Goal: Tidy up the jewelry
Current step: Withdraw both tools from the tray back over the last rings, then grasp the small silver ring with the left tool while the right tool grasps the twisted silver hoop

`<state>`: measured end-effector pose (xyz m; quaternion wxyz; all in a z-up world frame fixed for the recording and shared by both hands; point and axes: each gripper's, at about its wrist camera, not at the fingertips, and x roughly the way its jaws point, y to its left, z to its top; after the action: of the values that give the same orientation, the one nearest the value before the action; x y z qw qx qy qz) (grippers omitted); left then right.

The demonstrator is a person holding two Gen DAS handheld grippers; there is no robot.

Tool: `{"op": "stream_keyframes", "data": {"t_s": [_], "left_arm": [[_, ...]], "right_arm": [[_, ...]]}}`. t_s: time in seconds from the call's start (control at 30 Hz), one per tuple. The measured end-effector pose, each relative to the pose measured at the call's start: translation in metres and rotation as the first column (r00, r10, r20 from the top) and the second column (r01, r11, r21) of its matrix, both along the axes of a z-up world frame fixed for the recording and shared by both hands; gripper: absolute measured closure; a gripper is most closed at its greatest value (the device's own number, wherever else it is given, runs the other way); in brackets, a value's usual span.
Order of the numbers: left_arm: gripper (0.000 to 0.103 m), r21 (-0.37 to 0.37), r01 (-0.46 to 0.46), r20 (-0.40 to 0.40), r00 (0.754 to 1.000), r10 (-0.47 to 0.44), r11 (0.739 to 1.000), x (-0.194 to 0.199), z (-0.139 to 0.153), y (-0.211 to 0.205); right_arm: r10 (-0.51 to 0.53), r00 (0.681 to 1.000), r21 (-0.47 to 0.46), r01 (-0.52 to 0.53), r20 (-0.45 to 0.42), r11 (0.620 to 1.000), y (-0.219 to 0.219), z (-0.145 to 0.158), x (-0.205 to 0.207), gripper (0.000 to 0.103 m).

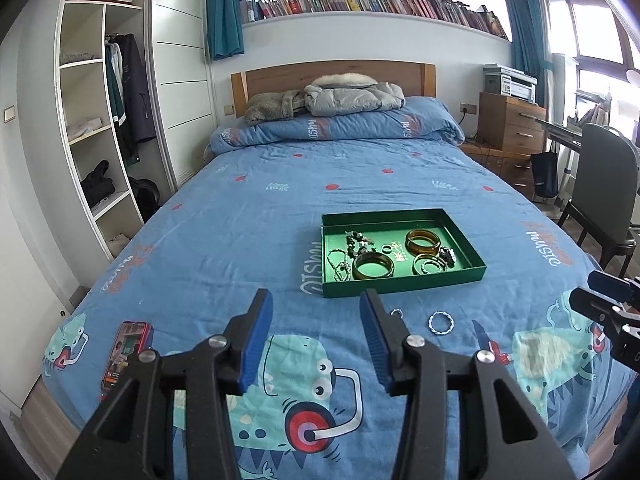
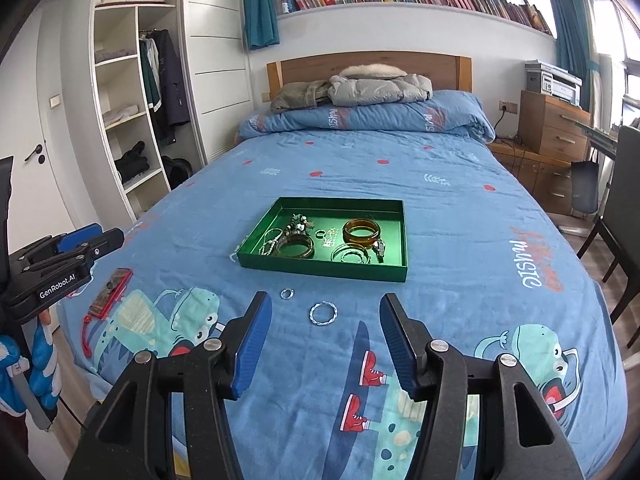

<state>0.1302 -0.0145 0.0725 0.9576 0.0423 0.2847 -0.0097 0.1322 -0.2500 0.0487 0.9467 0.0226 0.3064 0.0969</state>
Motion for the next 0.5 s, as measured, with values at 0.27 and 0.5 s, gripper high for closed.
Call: {"op": "stream_keyframes", "data": {"t_s": [0.27, 0.5], "left_arm": [[0.059, -0.020, 0.005, -0.057, 0.998, -0.006, 1.000, 0.023, -0.036, 0.007], [0.059, -0.055, 0.016, -0.180, 0.983, -0.026, 0.998, 0.052, -0.093, 0.016]], "right_arm": [[-0.006, 1.000, -0.008, 0.005, -0.030, 1.000, -0.001, -0.023, 0.012, 0.047], [-0.012, 0.993, 0.020, 0.014, -0.115, 1.000, -0.009, -0.065, 0.039, 0.047]]}}
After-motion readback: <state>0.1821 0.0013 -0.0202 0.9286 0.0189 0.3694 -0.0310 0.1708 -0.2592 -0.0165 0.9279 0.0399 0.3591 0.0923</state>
